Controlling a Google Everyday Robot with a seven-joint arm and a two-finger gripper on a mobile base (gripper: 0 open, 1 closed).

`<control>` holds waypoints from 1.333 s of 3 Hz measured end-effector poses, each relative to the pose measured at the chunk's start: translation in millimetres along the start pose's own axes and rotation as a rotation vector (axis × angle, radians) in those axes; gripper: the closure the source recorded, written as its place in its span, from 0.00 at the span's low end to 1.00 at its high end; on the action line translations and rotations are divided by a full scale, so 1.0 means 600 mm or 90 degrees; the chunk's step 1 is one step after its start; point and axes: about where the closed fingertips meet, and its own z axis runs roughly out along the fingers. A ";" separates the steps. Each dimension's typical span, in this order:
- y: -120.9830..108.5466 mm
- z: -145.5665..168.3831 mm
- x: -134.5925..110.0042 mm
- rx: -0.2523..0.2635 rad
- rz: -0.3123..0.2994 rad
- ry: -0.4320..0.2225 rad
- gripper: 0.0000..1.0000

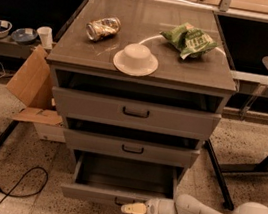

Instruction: Close bottom drawer

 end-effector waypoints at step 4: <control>-0.054 -0.013 -0.096 0.024 -0.047 0.000 0.00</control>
Offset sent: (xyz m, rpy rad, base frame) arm 0.0545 -0.0295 -0.0036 -0.0480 -0.0431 -0.0063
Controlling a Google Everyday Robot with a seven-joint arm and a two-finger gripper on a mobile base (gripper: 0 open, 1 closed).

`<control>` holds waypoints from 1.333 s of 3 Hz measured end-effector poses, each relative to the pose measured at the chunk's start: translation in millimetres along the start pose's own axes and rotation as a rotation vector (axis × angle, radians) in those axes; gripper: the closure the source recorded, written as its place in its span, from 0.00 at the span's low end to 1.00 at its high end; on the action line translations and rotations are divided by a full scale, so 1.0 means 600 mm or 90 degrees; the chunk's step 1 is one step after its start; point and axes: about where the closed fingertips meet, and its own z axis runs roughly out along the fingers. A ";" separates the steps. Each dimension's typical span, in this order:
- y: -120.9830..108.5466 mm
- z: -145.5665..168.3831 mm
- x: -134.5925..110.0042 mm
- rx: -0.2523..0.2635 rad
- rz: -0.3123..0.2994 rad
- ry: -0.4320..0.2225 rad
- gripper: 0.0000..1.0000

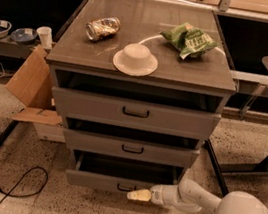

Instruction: Close bottom drawer

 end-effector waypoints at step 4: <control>-0.007 0.037 -0.083 -0.004 -0.045 -0.019 0.00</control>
Offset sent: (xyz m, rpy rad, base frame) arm 0.0484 0.0109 0.0020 0.0022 -0.0532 0.0356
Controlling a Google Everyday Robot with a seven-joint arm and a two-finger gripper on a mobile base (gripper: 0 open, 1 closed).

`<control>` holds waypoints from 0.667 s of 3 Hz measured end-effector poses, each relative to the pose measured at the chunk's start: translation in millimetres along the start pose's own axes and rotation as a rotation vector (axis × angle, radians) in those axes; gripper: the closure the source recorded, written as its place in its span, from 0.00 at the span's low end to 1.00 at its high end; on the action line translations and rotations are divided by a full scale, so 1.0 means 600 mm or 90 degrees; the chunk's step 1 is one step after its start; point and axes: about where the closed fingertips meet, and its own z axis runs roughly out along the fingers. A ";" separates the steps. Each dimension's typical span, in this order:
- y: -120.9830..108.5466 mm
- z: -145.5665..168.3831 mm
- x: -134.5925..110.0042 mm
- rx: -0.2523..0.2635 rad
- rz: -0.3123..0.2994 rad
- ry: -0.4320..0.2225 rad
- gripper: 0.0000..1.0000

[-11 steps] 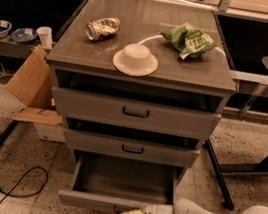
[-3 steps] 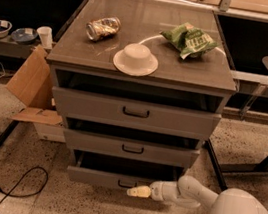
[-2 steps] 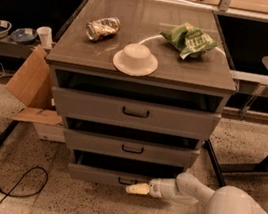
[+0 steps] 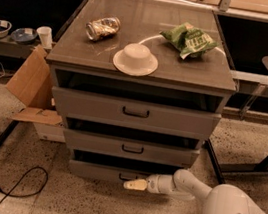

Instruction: Close bottom drawer

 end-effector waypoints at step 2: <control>0.021 0.030 -0.037 0.001 -0.036 -0.026 0.00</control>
Offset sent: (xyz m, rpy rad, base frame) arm 0.0144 0.0049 0.0167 -0.0011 -0.0912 -0.0276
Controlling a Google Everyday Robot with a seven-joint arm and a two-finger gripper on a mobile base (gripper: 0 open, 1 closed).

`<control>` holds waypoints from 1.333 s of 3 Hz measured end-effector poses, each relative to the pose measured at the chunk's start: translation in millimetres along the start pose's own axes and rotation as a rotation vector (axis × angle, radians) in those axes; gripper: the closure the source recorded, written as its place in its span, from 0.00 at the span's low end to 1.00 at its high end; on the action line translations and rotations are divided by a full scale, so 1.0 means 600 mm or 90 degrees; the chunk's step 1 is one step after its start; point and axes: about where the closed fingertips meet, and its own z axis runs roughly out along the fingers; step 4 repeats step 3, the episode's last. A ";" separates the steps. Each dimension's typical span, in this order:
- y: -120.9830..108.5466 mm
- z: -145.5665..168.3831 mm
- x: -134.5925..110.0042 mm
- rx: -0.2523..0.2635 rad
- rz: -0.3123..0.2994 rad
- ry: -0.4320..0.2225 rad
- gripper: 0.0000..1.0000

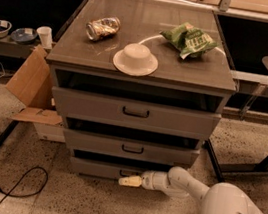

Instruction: Close bottom drawer

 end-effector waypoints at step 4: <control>-0.010 -0.051 0.035 0.018 0.023 0.010 0.00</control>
Offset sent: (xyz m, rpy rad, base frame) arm -0.0189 -0.0426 0.0055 -0.0351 0.0334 -0.0412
